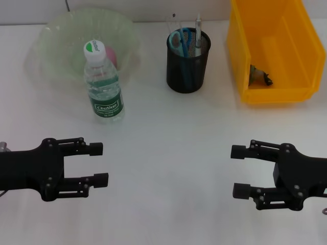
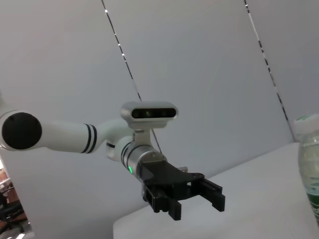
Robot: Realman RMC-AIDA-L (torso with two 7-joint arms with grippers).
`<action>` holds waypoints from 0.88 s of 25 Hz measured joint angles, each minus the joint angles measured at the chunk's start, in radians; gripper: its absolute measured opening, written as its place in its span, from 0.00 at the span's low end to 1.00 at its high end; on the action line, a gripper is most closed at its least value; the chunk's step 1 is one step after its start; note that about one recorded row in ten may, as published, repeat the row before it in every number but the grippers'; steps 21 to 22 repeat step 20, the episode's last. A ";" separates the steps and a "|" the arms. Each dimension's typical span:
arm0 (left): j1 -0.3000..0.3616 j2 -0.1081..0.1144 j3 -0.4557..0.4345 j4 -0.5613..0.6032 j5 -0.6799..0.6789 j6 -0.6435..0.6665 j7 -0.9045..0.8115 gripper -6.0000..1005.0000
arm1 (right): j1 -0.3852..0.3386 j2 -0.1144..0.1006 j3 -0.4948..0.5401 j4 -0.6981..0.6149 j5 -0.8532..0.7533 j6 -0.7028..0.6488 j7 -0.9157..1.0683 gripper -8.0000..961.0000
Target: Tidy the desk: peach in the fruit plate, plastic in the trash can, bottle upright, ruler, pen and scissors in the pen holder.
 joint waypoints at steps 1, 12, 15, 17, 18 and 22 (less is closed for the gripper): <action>0.001 0.000 0.000 0.000 0.000 0.000 0.002 0.73 | 0.001 0.001 0.000 0.002 0.000 0.004 0.000 0.86; 0.010 -0.007 0.000 -0.001 0.000 0.000 0.012 0.73 | 0.011 0.012 0.002 0.009 0.006 0.025 -0.001 0.86; 0.010 -0.007 0.000 -0.001 0.000 0.000 0.012 0.73 | 0.013 0.013 0.002 0.009 0.006 0.030 -0.001 0.86; 0.010 -0.007 0.000 -0.001 0.000 0.000 0.012 0.73 | 0.014 0.013 0.002 0.009 0.006 0.030 -0.001 0.86; 0.010 -0.009 0.000 -0.001 0.000 0.001 0.012 0.73 | 0.015 0.013 0.002 0.009 0.006 0.030 -0.001 0.86; 0.010 -0.009 0.000 -0.001 0.000 0.001 0.012 0.73 | 0.015 0.013 0.002 0.009 0.006 0.030 -0.001 0.86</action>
